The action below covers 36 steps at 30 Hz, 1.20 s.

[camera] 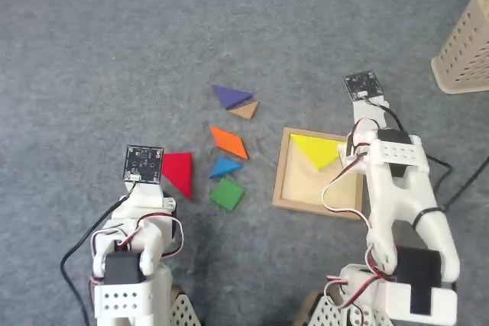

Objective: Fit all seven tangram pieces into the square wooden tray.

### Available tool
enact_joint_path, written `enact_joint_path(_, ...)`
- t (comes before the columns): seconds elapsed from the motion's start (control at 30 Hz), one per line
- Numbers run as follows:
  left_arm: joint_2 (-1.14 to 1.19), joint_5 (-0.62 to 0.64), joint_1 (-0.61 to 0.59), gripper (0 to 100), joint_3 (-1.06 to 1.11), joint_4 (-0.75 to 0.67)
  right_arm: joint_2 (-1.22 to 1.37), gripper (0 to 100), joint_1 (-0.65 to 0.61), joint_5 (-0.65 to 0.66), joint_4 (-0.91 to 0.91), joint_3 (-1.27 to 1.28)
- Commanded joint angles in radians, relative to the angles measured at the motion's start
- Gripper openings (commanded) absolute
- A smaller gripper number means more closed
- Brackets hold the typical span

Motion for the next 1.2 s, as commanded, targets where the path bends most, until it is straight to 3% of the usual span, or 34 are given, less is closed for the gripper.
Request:
enact_joint_path(0.0, -0.006, 0.006, -0.003, 1, -0.005, 0.003, -0.031, 13.9, 0.022, -0.015, 0.025, -0.037)
enact_joint_path(0.1, -0.006, 0.006, -0.003, 1, -0.005, 0.003, 0.01, 18.8, 0.01, -0.012, 0.015, -0.04)
enact_joint_path(0.37, -0.006, 0.006, -0.003, 1, -0.005, 0.003, 0.139, 18.5, -0.038, -0.008, -0.025, -0.044)
enact_joint_path(0.57, -0.006, 0.006, -0.003, 1, -0.005, 0.003, 0.139, 0.0, -0.071, -0.008, -0.033, -0.054)
enact_joint_path(0.83, -0.006, 0.006, -0.003, 1, -0.005, 0.003, 0.147, 0.7, -0.245, -0.015, -0.022, -0.118)
enact_joint_path(1.17, -0.006, 0.006, -0.003, 1, -0.005, 0.003, 0.128, 3.9, -0.189, -0.08, 0.007, -0.161)
